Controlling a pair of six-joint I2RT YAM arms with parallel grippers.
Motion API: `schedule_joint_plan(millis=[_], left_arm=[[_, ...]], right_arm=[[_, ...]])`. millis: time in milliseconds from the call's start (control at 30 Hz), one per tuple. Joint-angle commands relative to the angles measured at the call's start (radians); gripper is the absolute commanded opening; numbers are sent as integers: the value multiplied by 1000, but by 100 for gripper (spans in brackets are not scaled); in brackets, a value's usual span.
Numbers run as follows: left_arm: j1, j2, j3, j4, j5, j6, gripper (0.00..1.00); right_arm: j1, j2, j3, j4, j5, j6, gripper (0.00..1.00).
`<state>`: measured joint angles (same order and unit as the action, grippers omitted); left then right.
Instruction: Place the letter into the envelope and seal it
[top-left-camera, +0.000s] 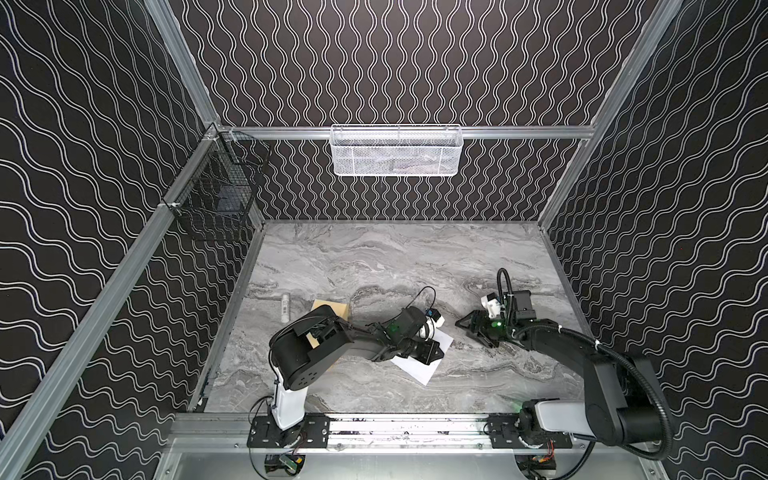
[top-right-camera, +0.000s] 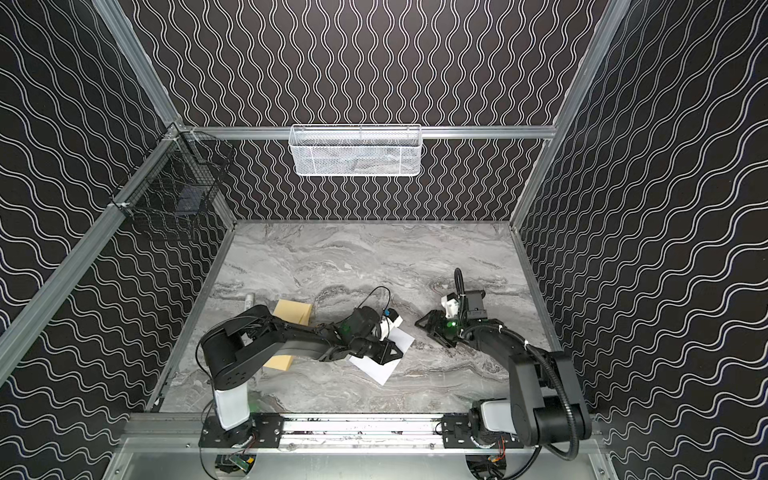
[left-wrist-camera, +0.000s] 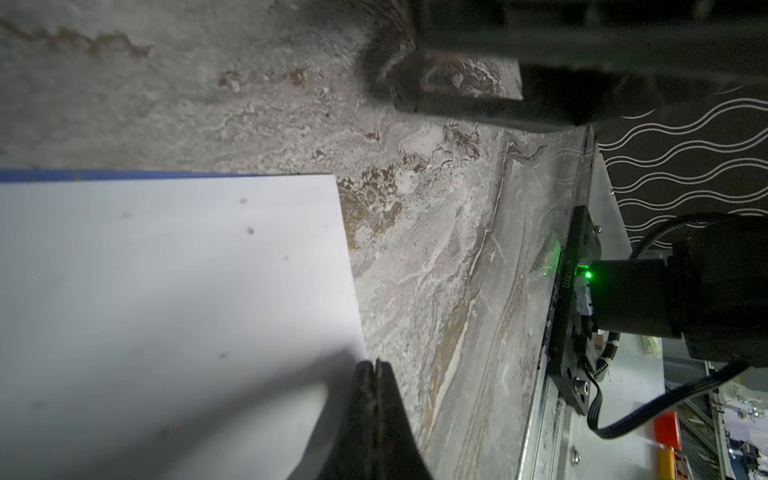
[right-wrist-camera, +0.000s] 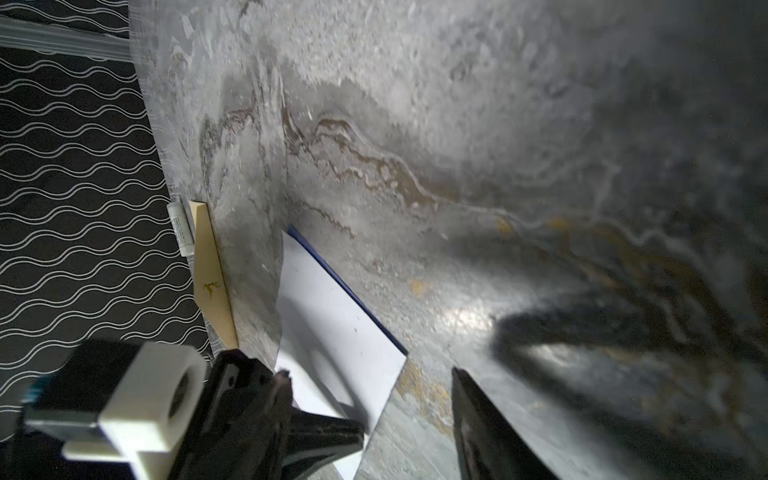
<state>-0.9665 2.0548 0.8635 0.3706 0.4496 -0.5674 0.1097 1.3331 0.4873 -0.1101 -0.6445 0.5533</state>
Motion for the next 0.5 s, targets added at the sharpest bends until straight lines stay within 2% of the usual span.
schedule_joint_plan(millis=[0,67,233,367,467], left_arm=[[-1,-21,9,5,43,54,0],[-2,-59,9,16,45,41,1],[-1,-223,-1,-87,-42,5,18],[0,-322,-36,-208,-141,-38,18],[2,-343,-58,-334,-245,-88,9]], right_arm=[[6,-34,-57,29,-17,16,62],[17,-42,-88,50,-14,30,62],[32,-39,-111,85,-8,55,62],[51,-19,-107,102,0,63,62],[65,0,-105,123,-1,77,62]])
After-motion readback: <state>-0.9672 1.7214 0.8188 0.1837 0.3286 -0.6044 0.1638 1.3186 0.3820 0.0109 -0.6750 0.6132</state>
